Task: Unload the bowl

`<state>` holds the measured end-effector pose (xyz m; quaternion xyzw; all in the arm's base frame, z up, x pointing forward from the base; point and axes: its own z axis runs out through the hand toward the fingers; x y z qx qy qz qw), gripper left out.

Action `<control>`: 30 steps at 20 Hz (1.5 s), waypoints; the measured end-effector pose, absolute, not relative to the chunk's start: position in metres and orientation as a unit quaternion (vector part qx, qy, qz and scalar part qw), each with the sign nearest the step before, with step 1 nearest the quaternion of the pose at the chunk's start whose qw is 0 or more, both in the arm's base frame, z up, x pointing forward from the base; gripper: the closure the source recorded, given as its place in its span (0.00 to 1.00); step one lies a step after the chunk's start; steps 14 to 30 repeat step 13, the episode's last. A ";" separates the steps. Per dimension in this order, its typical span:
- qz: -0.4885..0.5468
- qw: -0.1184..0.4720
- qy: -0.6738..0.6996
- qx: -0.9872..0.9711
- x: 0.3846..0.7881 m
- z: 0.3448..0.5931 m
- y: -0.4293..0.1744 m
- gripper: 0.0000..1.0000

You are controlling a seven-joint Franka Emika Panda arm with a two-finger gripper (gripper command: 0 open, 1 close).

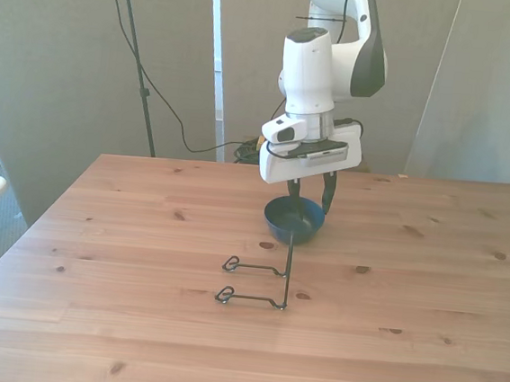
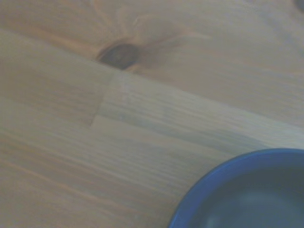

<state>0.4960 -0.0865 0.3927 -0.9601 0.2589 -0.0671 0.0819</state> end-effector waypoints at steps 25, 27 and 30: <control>-0.127 0.163 0.382 -0.901 0.473 0.499 -0.103 0.00; -0.127 0.163 0.382 -0.901 0.473 0.499 -0.103 0.00; -0.127 0.163 0.382 -0.901 0.473 0.499 -0.103 0.00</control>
